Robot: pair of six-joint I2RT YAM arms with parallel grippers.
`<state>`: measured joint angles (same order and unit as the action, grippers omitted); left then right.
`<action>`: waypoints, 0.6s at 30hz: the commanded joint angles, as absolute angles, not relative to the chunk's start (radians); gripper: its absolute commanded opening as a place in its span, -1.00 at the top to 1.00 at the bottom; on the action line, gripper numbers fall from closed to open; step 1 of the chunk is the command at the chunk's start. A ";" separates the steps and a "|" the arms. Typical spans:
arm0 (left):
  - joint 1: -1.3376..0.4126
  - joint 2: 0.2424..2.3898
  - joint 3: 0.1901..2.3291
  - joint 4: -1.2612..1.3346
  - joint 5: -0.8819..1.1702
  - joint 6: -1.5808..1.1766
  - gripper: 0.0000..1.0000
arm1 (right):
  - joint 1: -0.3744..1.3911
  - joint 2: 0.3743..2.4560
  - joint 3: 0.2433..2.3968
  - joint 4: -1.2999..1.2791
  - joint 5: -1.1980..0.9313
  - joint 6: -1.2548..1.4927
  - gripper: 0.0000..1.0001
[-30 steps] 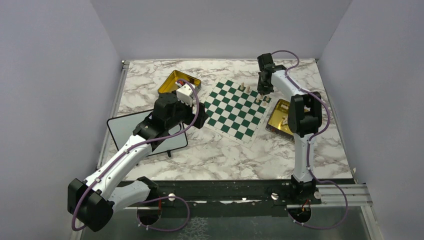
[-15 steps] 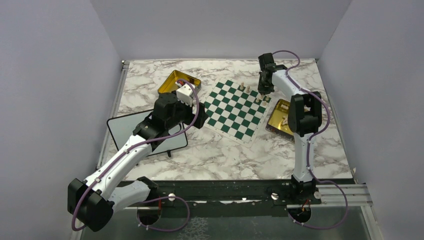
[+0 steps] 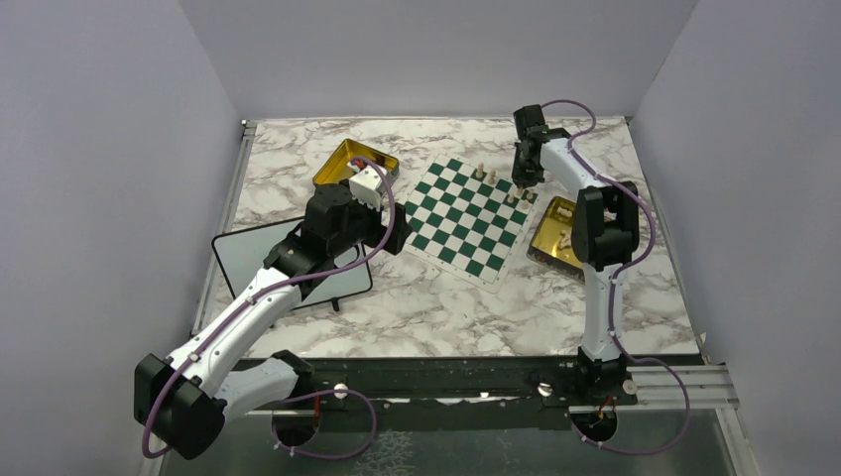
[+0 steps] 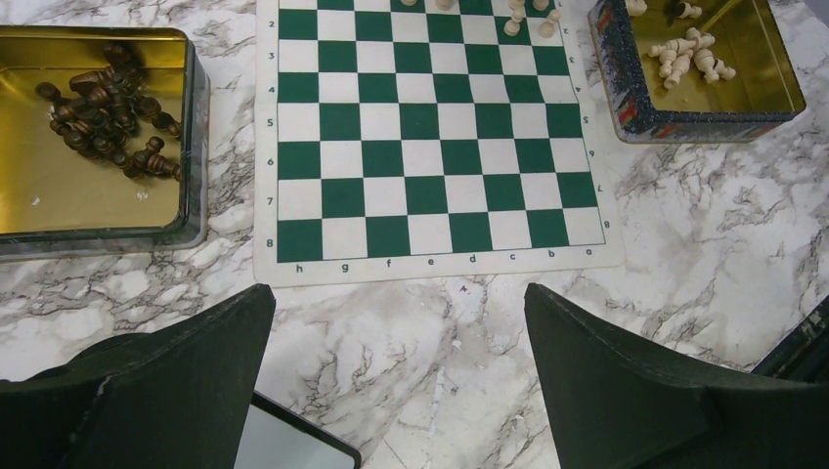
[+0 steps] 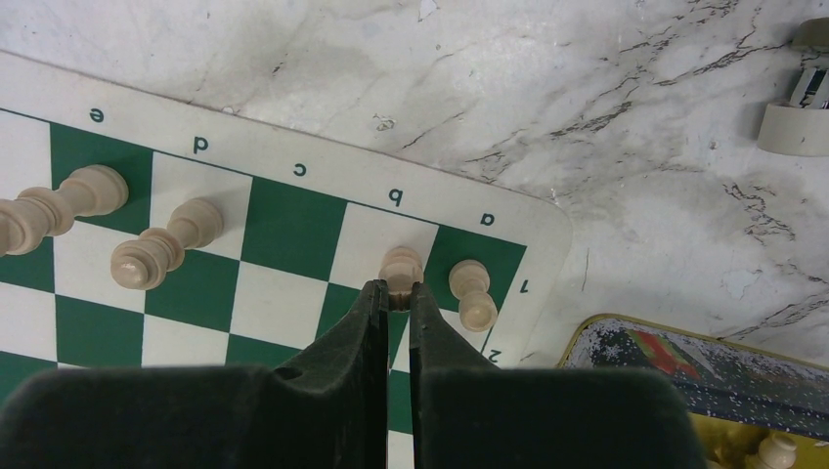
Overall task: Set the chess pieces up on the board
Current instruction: Place the chess piece on the chessboard.
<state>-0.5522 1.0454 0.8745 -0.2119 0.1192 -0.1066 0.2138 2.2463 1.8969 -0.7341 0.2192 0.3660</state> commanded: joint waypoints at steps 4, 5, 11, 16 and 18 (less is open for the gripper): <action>-0.553 1.025 0.867 -0.201 0.106 -0.095 -0.98 | 0.212 2.243 1.943 -0.744 0.191 0.383 0.77; -0.554 1.023 0.867 -0.201 0.107 -0.095 -0.98 | 0.213 2.242 1.944 -0.743 0.192 0.385 0.77; -0.554 1.023 0.867 -0.199 0.110 -0.095 -0.98 | 0.213 2.234 1.945 -0.740 0.192 0.384 0.77; -0.554 1.023 0.867 -0.199 0.110 -0.095 -0.98 | 0.213 2.248 1.939 -0.750 0.192 0.385 0.76; -0.554 1.023 0.867 -0.199 0.110 -0.096 -0.98 | 0.212 2.250 1.933 -0.750 0.193 0.386 0.76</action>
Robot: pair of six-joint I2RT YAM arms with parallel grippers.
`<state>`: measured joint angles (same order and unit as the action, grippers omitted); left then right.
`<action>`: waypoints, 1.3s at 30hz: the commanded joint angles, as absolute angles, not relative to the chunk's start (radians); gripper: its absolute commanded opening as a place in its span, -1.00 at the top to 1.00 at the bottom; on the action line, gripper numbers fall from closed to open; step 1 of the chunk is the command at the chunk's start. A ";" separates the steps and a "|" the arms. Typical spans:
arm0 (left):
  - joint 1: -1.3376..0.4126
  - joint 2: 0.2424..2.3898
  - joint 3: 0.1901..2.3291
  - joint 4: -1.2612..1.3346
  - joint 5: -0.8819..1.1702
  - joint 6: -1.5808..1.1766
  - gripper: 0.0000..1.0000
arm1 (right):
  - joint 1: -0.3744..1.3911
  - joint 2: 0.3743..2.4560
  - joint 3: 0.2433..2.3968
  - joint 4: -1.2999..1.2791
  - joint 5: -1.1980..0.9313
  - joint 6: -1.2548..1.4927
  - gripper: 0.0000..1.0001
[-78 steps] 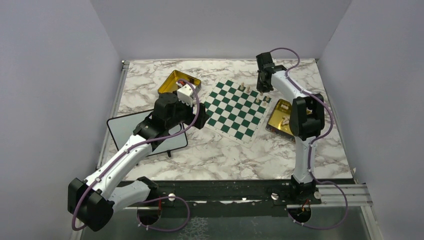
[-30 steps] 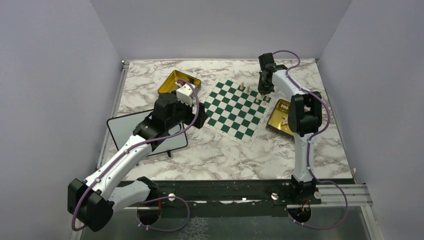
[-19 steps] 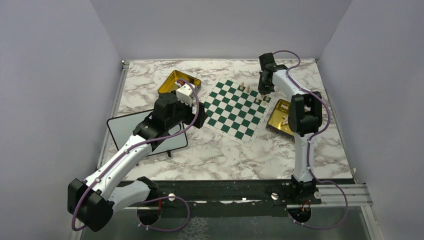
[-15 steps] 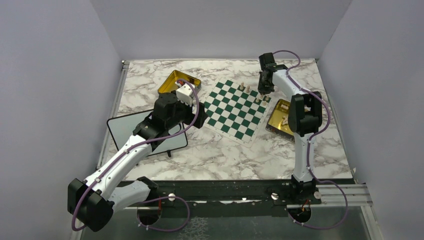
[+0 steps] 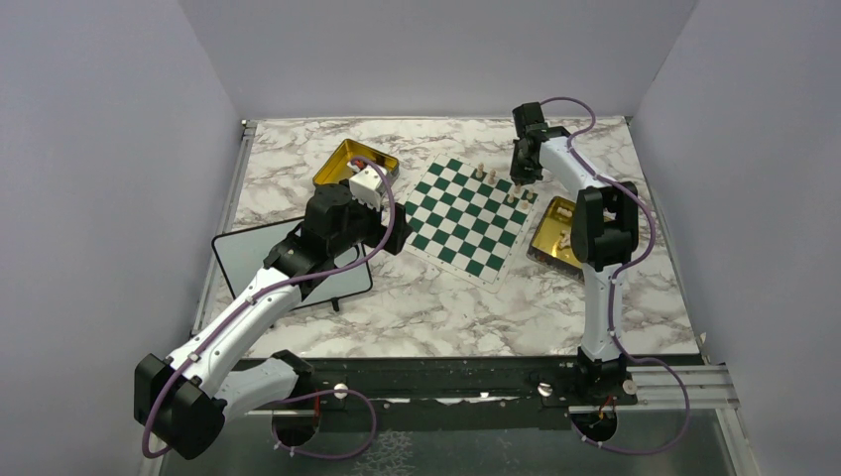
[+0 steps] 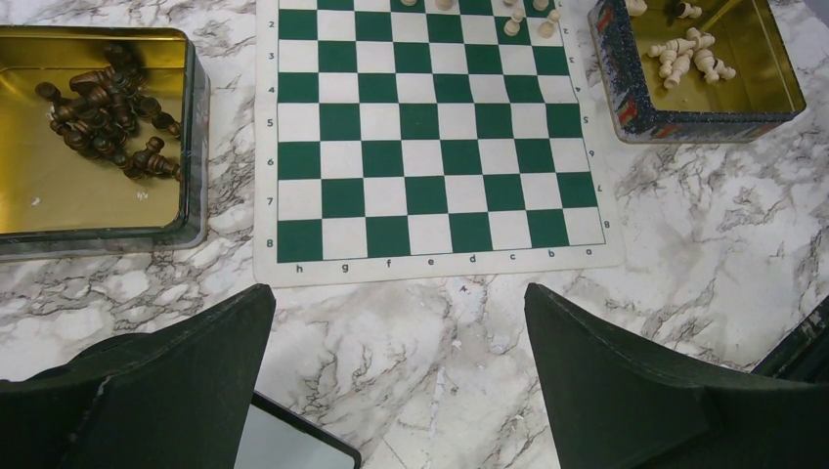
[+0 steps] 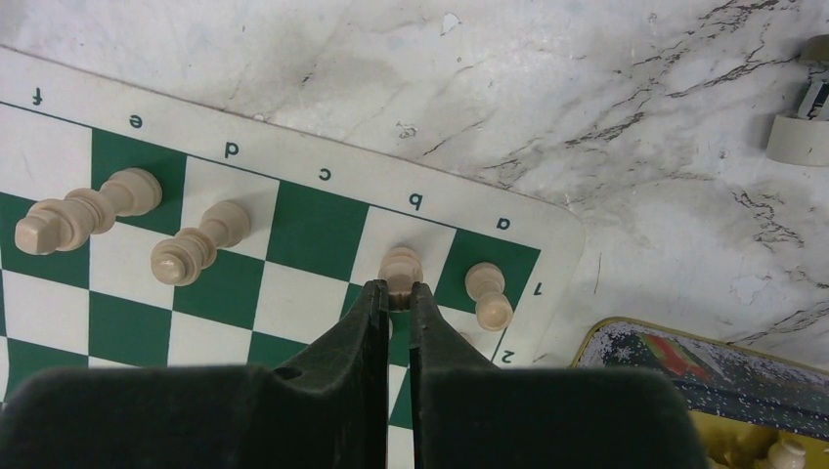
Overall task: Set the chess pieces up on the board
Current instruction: Place the chess piece on the chessboard.
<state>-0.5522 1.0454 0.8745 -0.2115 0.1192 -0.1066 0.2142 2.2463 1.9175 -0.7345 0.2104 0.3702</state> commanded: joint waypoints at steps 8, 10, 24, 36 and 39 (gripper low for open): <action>-0.554 1.022 0.867 -0.199 0.111 -0.098 -0.98 | 0.213 2.267 1.914 -0.734 0.185 0.386 0.71; -0.554 1.023 0.867 -0.199 0.112 -0.098 -0.98 | 0.212 2.272 1.911 -0.730 0.180 0.387 0.70; -0.554 1.023 0.867 -0.199 0.112 -0.098 -0.98 | 0.212 2.275 1.916 -0.738 0.199 0.381 0.53; -0.554 1.023 0.866 -0.199 0.114 -0.099 -0.98 | 0.213 2.271 1.913 -0.741 0.206 0.372 0.53; -0.554 1.022 0.866 -0.199 0.114 -0.098 -0.98 | 0.213 2.273 1.922 -0.746 0.208 0.363 0.54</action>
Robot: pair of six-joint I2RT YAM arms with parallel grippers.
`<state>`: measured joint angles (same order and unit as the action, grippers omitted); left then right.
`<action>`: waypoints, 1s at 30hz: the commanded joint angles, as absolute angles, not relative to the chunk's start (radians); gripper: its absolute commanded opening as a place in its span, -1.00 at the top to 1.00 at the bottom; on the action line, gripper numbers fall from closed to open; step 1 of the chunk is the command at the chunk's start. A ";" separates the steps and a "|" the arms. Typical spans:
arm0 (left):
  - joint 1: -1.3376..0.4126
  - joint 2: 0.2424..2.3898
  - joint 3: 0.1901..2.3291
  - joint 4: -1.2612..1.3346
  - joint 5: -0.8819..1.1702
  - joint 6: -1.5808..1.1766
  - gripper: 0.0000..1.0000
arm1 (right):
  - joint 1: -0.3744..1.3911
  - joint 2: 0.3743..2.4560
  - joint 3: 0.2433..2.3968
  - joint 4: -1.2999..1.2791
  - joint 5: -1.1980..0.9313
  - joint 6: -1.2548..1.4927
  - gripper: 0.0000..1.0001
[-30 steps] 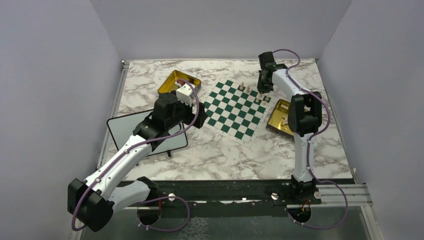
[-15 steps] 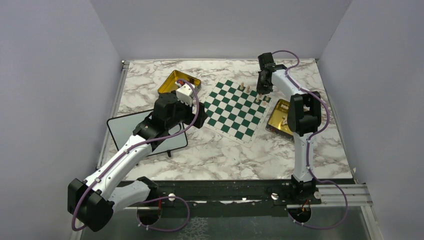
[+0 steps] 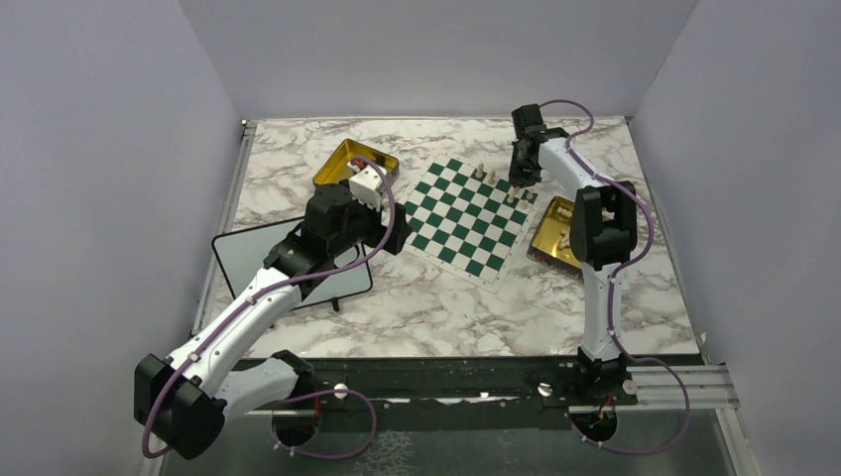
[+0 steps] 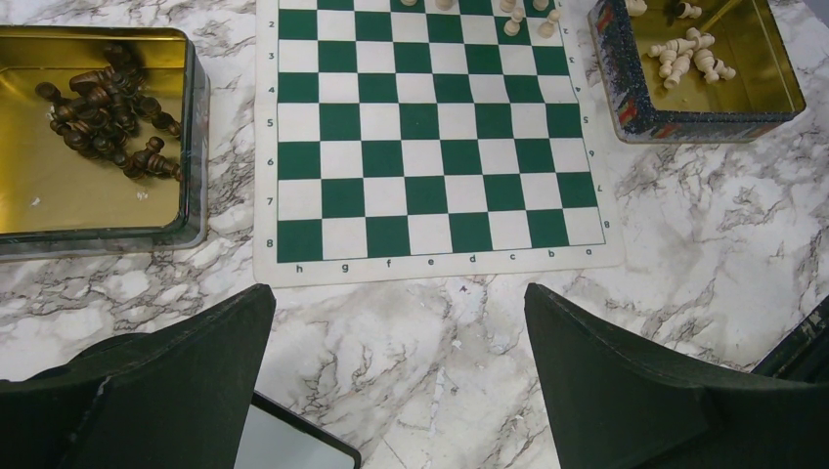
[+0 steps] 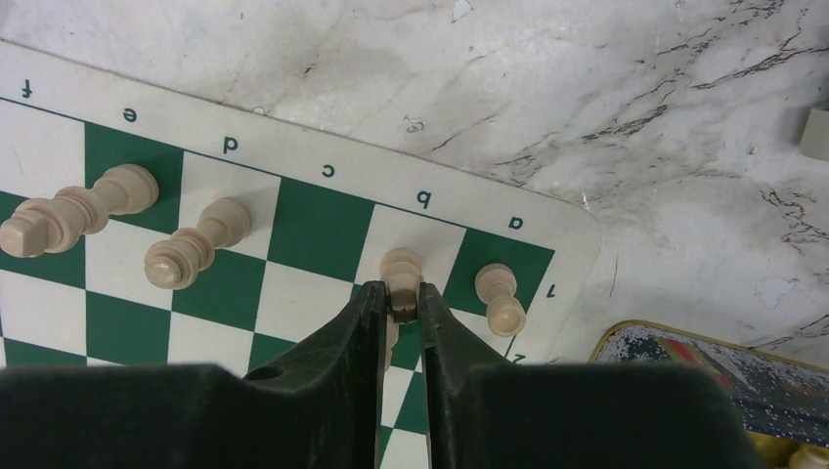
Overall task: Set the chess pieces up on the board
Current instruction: Place the chess piece on the chessboard.
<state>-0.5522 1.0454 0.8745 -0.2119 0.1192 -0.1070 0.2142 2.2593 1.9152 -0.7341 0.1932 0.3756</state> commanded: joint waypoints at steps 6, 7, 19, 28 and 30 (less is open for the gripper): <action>-0.554 1.019 0.865 -0.199 0.111 -0.098 -0.98 | 0.213 2.272 1.931 -0.750 0.225 0.350 0.68; -0.554 1.019 0.865 -0.198 0.110 -0.098 -0.98 | 0.214 2.270 1.931 -0.750 0.228 0.350 0.68; -0.554 1.023 0.864 -0.198 0.116 -0.098 -0.98 | 0.213 2.265 1.904 -0.731 0.240 0.336 0.62; -0.554 1.025 0.862 -0.198 0.116 -0.100 -0.98 | 0.213 2.232 1.914 -0.716 0.216 0.341 0.35; -0.554 1.028 0.862 -0.198 0.117 -0.100 -0.98 | 0.213 2.209 1.912 -0.708 0.211 0.337 0.33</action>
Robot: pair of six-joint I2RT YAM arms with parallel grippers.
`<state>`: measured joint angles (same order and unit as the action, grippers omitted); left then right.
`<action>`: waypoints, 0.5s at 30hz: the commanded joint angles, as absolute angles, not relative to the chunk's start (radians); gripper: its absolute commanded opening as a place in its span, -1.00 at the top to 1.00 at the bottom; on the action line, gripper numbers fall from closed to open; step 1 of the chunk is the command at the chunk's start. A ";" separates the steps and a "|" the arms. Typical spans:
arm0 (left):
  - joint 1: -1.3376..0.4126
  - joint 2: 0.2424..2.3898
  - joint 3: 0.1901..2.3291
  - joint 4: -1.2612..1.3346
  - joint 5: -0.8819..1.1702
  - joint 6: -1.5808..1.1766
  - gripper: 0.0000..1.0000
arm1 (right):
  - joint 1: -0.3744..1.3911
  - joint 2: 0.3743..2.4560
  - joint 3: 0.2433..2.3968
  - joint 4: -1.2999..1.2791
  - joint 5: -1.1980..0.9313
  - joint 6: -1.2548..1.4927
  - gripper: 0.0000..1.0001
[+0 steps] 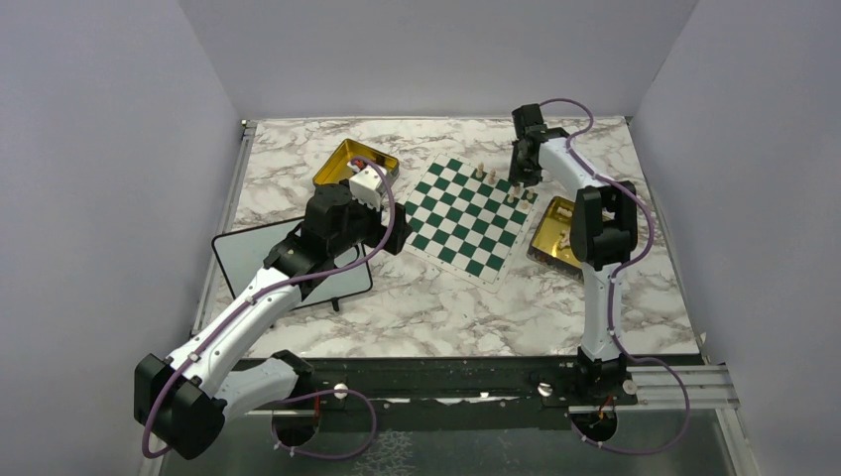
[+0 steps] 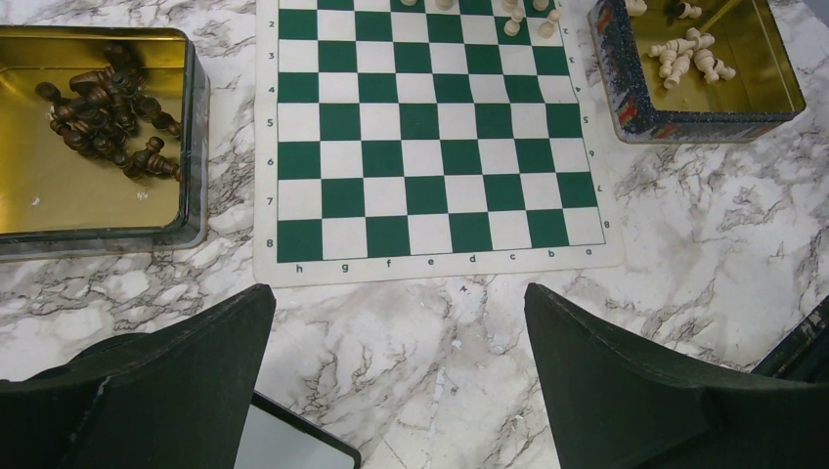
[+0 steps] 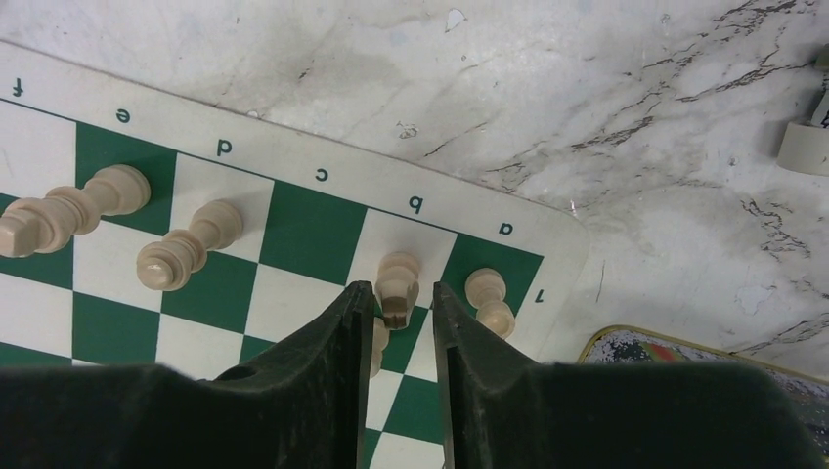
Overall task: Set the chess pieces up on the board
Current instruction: Place the chess piece on the chessboard.
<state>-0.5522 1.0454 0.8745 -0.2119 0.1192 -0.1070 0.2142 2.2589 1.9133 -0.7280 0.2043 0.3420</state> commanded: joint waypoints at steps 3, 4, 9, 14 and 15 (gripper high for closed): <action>-0.554 1.028 0.862 -0.198 0.115 -0.100 -0.98 | 0.214 2.172 1.910 -0.703 0.193 0.327 0.31; -0.554 1.027 0.862 -0.198 0.113 -0.101 -0.98 | 0.213 2.161 1.907 -0.707 0.192 0.328 0.30; -0.554 1.023 0.858 -0.198 0.094 -0.101 -0.98 | 0.213 2.058 1.832 -0.694 0.208 0.335 0.29; -0.554 1.010 0.857 -0.183 0.098 -0.110 -0.98 | 0.210 1.936 1.721 -0.671 0.289 0.328 0.27; -0.554 1.007 0.855 -0.177 0.101 -0.111 -0.98 | 0.207 1.911 1.696 -0.669 0.304 0.331 0.27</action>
<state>-0.5522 1.0451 0.8711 -0.2108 0.1146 -0.1074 0.2142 2.0155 1.7672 -0.7036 0.2253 0.3386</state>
